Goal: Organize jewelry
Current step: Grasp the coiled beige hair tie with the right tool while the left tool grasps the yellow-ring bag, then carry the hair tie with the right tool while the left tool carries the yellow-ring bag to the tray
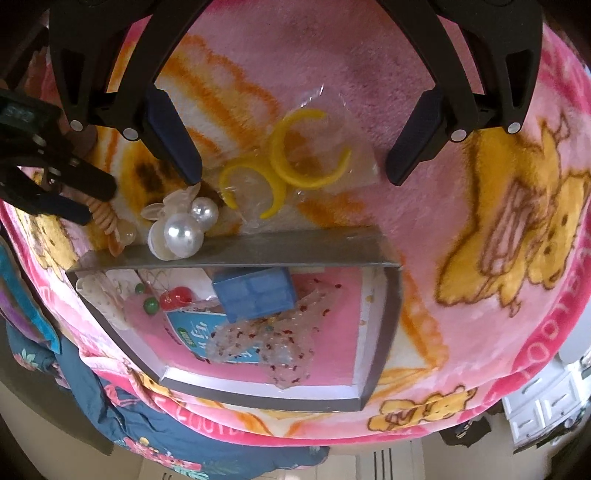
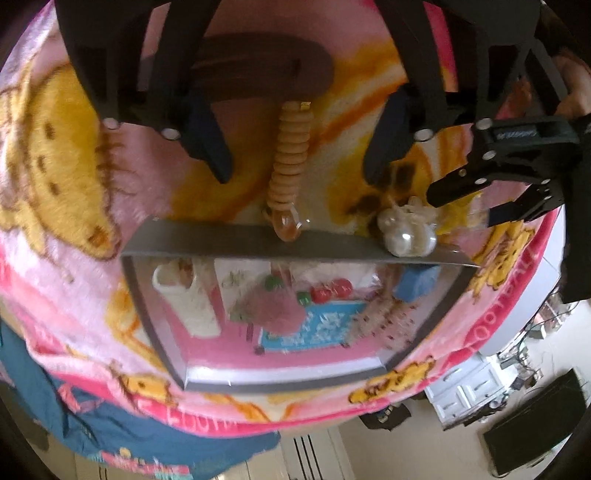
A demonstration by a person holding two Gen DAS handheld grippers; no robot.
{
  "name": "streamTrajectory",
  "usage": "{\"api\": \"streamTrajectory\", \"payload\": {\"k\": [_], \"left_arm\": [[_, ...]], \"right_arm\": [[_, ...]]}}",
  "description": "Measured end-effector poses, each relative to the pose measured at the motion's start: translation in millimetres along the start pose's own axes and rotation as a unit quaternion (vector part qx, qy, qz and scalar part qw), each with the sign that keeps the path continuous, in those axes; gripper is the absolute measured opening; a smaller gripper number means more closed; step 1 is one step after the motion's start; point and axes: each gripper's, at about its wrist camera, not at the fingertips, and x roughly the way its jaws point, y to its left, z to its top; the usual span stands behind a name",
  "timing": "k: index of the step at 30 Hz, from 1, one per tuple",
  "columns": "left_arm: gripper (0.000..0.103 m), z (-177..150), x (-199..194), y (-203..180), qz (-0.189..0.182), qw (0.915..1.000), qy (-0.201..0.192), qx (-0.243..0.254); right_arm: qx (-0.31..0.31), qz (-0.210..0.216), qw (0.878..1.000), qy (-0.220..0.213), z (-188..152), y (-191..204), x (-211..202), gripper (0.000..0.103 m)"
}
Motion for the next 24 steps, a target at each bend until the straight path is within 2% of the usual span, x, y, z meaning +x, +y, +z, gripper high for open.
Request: {"api": "streamTrajectory", "payload": {"k": [1, 2, 4, 6, 7, 9, 10, 12, 19, 24], "left_arm": [[0.093, 1, 2, -2, -0.001, 1.0000, 0.001, 0.003], [0.093, 1, 2, -3, -0.001, 1.0000, 0.001, 0.005], [0.088, 1, 3, -6, -0.002, 0.9999, -0.001, 0.011], [0.070, 1, 4, -8, -0.002, 0.9999, -0.001, 0.015], [0.067, 1, 4, -10, -0.003, 0.9998, -0.001, 0.017], [0.048, -1, 2, -13, -0.003, 0.9996, -0.003, 0.026], [0.044, -2, 1, -15, -0.001, 0.9996, -0.004, 0.030], [0.029, -3, -2, -15, -0.008, 0.9996, -0.003, 0.027], [0.011, -13, -13, -23, -0.026, 0.9992, 0.001, 0.032], [0.010, -22, -21, -27, -0.026, 0.9991, 0.007, 0.033]], "right_arm": [[-0.001, -0.001, 1.000, 0.000, -1, 0, 2, 0.052], [-0.002, -0.006, 1.000, -0.001, -2, 1, 3, 0.038], [0.004, 0.009, 1.000, -0.006, -3, 1, 2, 0.018], [0.011, 0.025, 1.000, -0.015, -6, 2, -3, 0.018], [0.011, 0.030, 0.999, -0.021, -8, 3, -6, 0.018], [0.014, 0.041, 0.998, -0.033, -10, 6, -14, 0.018], [0.015, 0.042, 0.998, -0.040, -11, 6, -19, 0.018], [0.019, 0.050, 0.997, -0.057, -13, 7, -34, 0.018], [0.016, 0.046, 0.994, -0.099, -21, 3, -78, 0.018], [0.024, 0.050, 0.992, -0.110, -33, -2, -95, 0.018]]}}
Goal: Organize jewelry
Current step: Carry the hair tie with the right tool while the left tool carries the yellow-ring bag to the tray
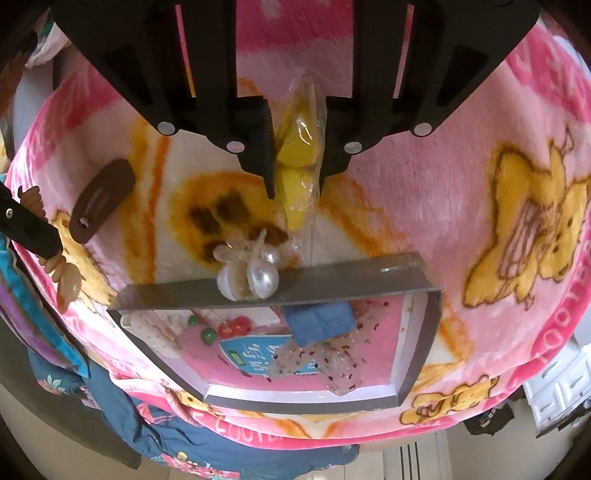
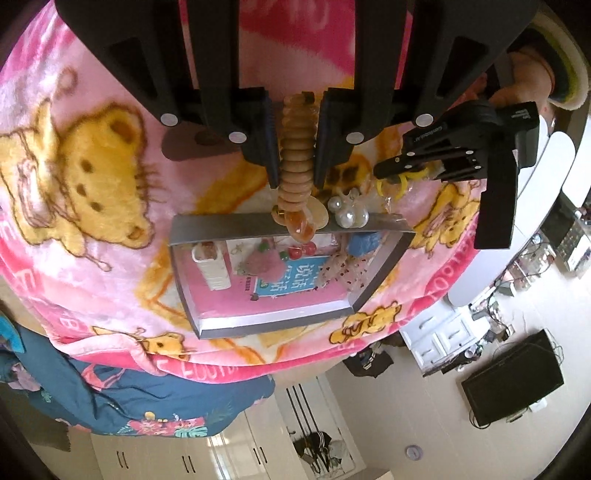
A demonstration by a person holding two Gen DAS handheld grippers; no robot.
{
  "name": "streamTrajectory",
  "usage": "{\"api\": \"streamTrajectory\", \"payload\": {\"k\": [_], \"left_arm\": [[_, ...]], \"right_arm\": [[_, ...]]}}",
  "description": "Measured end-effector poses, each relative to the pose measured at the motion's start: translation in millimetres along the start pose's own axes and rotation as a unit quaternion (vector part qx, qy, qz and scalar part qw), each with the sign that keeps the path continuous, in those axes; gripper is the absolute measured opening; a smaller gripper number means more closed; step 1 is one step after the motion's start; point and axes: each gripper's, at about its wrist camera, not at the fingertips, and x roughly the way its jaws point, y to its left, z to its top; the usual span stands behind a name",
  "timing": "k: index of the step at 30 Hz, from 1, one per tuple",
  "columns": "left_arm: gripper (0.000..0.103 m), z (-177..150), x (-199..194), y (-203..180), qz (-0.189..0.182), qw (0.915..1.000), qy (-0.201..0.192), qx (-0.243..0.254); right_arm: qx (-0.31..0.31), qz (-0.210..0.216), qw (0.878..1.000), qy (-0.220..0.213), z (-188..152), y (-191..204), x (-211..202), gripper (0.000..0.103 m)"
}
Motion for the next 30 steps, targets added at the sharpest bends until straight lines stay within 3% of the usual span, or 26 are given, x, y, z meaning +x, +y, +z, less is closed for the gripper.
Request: {"api": "streamTrajectory", "payload": {"k": [16, 30], "left_arm": [[0.010, -23, -41, 0, 0.001, 0.9994, -0.006, -0.035], [0.010, -33, -91, -8, -0.021, 0.9980, -0.044, -0.039]], "right_arm": [[-0.012, 0.023, 0.999, -0.024, -9, 6, -36, 0.018], [-0.046, 0.041, 0.998, -0.013, -26, 28, -42, 0.018]]}}
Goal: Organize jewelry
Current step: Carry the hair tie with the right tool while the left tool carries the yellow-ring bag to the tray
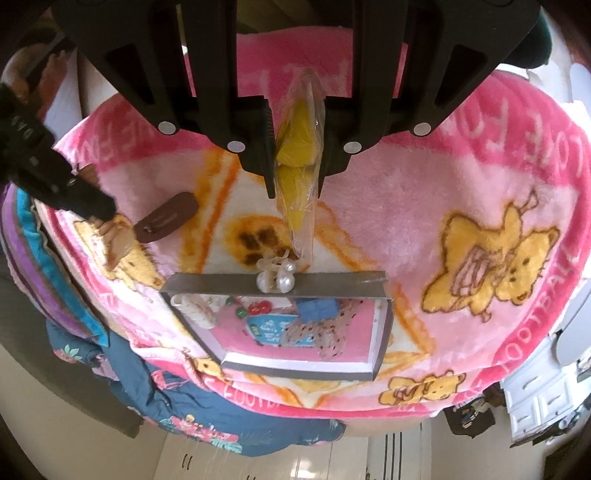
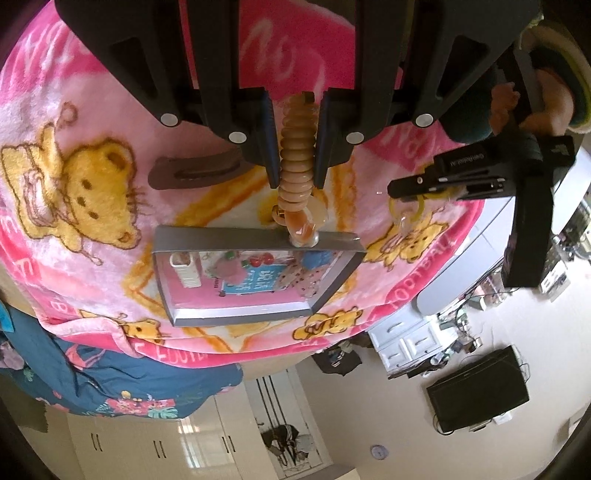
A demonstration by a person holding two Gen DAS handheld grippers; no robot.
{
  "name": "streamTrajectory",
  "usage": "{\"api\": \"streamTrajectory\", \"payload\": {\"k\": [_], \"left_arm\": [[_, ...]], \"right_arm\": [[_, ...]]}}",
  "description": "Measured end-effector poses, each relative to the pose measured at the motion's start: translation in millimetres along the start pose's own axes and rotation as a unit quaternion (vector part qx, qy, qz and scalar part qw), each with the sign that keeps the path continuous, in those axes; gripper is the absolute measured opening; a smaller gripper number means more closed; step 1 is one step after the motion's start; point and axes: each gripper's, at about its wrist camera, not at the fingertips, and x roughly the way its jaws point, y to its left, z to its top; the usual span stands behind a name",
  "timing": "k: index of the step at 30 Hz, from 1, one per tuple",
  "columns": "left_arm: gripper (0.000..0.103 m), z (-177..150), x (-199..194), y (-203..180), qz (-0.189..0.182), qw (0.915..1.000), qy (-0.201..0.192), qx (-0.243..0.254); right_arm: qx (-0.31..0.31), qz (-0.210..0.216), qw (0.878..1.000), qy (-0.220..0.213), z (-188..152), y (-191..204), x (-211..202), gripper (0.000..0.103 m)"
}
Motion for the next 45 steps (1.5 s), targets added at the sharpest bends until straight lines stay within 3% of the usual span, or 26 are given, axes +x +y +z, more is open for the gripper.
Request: {"api": "streamTrajectory", "payload": {"k": [13, 45], "left_arm": [[0.010, 13, -33, -19, -0.027, 0.9986, -0.044, 0.013], [0.010, 76, -17, -45, -0.069, 0.9940, -0.079, 0.030]], "right_arm": [[0.000, 0.005, 1.000, -0.025, 8, 5, -19, 0.018], [0.061, -0.055, 0.994, -0.076, 48, -58, -44, 0.018]]}}
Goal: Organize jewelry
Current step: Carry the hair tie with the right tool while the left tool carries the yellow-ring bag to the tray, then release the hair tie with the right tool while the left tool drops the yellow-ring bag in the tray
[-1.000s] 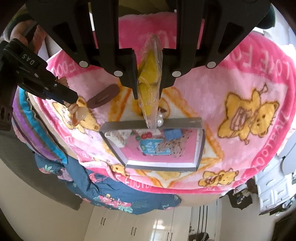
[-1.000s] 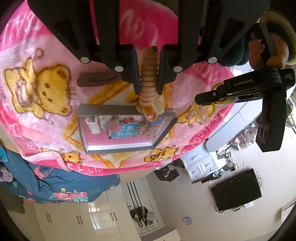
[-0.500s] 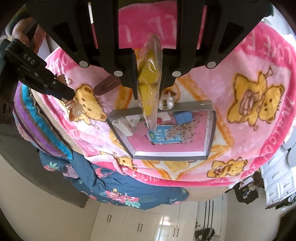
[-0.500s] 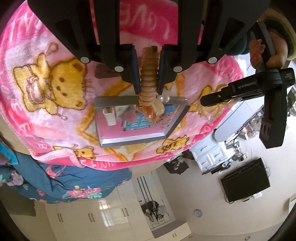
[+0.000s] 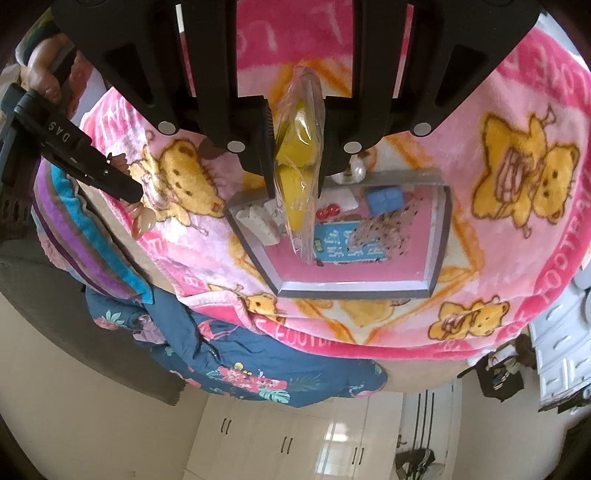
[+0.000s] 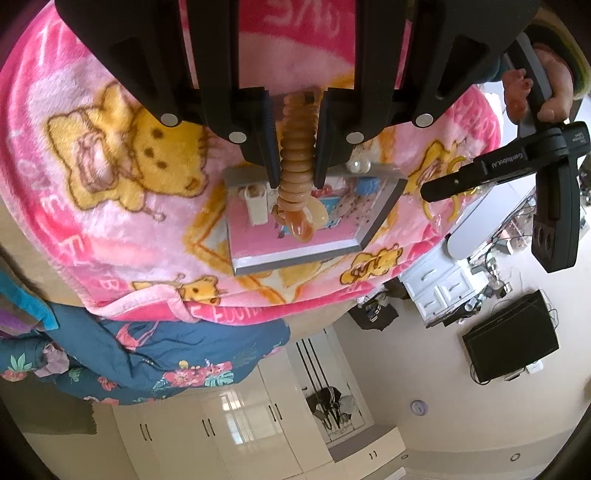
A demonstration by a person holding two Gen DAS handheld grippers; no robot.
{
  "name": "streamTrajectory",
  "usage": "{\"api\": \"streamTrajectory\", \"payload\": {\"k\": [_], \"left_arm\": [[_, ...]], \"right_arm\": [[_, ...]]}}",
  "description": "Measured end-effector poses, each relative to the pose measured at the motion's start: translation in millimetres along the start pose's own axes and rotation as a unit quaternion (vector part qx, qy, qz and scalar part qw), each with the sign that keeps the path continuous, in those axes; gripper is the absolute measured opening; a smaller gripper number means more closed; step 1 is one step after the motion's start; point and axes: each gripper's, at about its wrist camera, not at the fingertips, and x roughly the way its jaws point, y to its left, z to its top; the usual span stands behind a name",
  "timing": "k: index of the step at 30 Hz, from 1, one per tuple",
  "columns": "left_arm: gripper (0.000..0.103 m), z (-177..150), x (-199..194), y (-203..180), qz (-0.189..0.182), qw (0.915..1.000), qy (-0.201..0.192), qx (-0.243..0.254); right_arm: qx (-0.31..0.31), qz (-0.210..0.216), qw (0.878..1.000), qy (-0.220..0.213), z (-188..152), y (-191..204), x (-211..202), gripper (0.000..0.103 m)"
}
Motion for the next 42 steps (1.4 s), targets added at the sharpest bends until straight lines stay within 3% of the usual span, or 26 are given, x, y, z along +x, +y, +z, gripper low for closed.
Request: {"api": "streamTrajectory", "payload": {"k": [10, 20, 28, 37, 40, 41, 42], "left_arm": [[0.010, 18, 13, 5, -0.001, 1.0000, -0.006, -0.001], [0.010, 28, 44, 21, 0.010, 0.9999, 0.006, -0.005], [0.010, 32, 90, 44, 0.036, 0.9985, 0.040, -0.007], [0.011, 31, 125, 64, 0.057, 0.9959, 0.069, -0.013], [0.013, 30, 128, 66, 0.063, 0.9955, 0.069, -0.014], [0.017, 29, 128, 66, 0.064, 0.9955, 0.069, -0.013], [0.022, 29, 128, 65, 0.064, 0.9955, 0.068, -0.013]], "right_arm": [[-0.011, -0.003, 1.000, -0.006, 19, -2, 13, 0.018], [-0.021, 0.005, 1.000, 0.013, 32, 3, 51, 0.018], [-0.022, 0.011, 0.998, 0.052, 43, 5, 109, 0.018], [-0.008, -0.015, 0.994, 0.103, 39, -2, 185, 0.018], [-0.008, -0.021, 0.995, 0.100, 40, -2, 191, 0.021], [-0.006, -0.019, 0.995, 0.095, 41, -2, 190, 0.032], [-0.004, -0.016, 0.996, 0.089, 43, -3, 187, 0.036]]}}
